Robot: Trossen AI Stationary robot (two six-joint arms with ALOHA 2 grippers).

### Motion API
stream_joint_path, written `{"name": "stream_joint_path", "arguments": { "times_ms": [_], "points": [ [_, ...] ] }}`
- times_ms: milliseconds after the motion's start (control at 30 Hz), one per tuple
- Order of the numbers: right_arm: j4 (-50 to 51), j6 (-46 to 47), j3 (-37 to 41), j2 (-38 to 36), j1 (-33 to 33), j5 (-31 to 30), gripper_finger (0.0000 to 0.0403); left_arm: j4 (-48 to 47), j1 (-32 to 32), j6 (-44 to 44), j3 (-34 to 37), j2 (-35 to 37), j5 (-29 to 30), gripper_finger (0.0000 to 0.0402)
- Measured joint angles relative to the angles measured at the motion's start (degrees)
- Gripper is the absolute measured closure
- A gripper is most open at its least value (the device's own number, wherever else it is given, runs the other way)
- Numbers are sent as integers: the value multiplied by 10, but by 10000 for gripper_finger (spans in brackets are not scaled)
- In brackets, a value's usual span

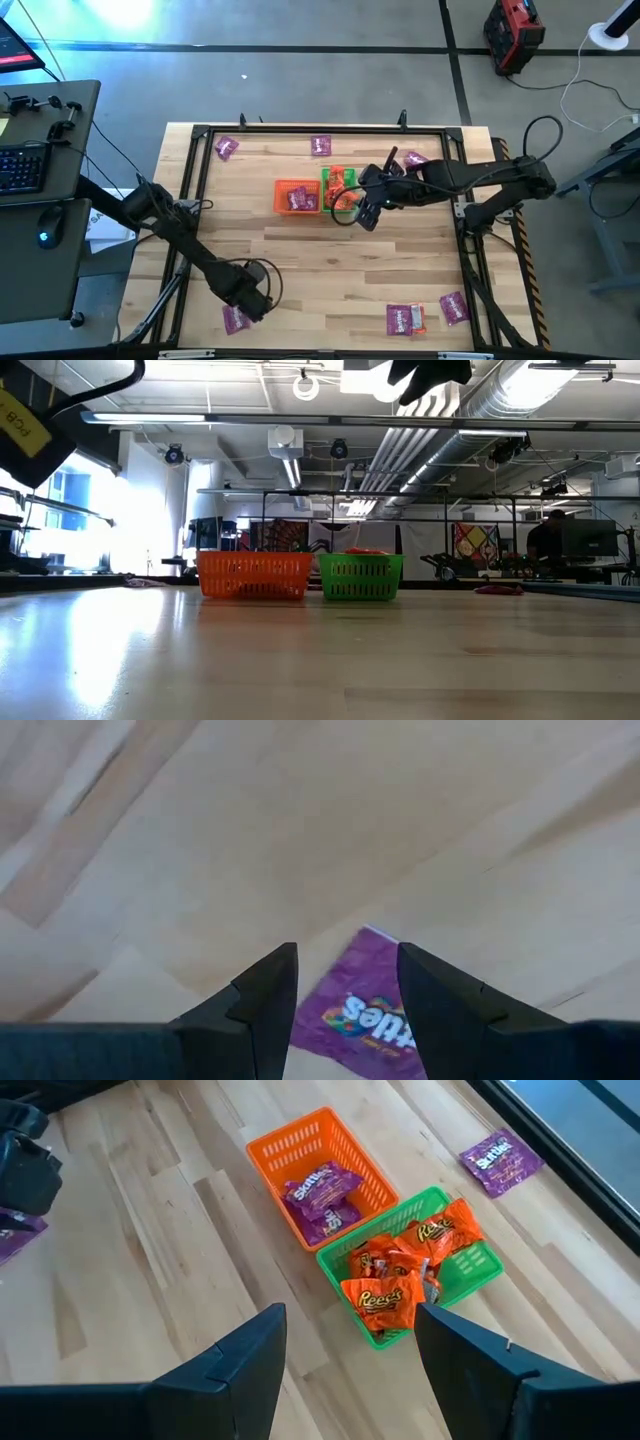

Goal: Sort candy by brand, put in halloween buckets
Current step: Put the violet candy into the orange bin

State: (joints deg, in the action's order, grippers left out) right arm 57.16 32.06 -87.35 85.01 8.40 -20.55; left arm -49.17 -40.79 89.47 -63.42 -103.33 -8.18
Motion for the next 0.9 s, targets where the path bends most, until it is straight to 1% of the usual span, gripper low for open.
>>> {"name": "stream_joint_path", "arguments": {
  "times_ms": [100,333,500,733,833,900],
  "points": [
    [0,13,0,0,0,3,187,5,0,1,0,0,1,241],
    [-4,28,0,0,0,5,187,27,-14,49,0,-4,-1,241],
    [-12,40,0,0,0,5,187,38,-29,47,0,-23,-2,241],
    [-19,56,0,0,0,5,187,35,-33,42,-3,-44,-7,242],
    [-18,66,0,0,0,6,187,31,-41,27,-3,-54,-2,260],
    [-18,66,0,0,0,6,187,30,-46,14,-4,-59,-2,290]
  ]
}}
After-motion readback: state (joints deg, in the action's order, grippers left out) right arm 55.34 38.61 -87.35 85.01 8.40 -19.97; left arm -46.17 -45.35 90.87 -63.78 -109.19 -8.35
